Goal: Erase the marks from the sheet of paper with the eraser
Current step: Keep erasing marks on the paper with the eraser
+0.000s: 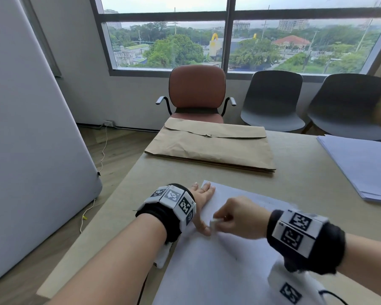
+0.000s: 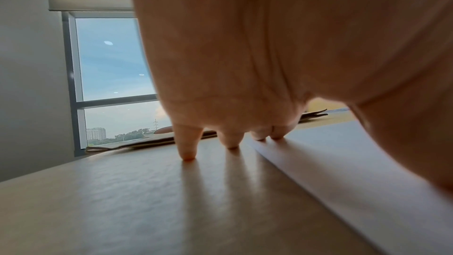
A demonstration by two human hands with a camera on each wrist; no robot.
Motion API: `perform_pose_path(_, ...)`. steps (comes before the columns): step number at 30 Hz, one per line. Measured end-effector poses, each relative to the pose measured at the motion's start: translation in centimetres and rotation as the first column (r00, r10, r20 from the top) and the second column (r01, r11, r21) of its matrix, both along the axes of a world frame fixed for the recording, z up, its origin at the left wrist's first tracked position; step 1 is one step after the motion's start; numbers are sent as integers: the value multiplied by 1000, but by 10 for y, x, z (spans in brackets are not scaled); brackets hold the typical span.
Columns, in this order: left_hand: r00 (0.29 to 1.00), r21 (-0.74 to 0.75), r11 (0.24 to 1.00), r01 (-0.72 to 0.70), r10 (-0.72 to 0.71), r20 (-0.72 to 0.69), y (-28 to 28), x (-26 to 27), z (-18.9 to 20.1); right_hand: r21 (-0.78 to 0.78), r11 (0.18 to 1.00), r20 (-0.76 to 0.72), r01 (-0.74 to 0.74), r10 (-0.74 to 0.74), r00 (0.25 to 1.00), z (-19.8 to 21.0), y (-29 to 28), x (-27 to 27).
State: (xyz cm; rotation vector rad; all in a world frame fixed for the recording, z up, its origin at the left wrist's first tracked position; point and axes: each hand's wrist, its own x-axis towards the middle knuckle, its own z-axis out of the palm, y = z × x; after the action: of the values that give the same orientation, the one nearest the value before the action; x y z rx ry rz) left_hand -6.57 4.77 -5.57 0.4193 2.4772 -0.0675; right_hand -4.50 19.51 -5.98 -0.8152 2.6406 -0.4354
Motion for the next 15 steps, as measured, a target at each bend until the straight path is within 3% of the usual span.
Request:
perform_pose_path(7, 1000, 14, 1000, -8, 8, 10, 0, 1, 2, -47, 974, -71, 220, -223, 972, 0, 2, -42)
perform_pose_path(12, 1000, -7, 1000, -2, 2, 10, 0, 0, 0, 9, 1000, 59, 26, -27, 998, 4, 1, 0)
perform_pose_path(15, 1000, -8, 1000, -1, 1, 12, -1, 0, 2, 15, 992, 8, 125, -125, 992, 7, 3, -25)
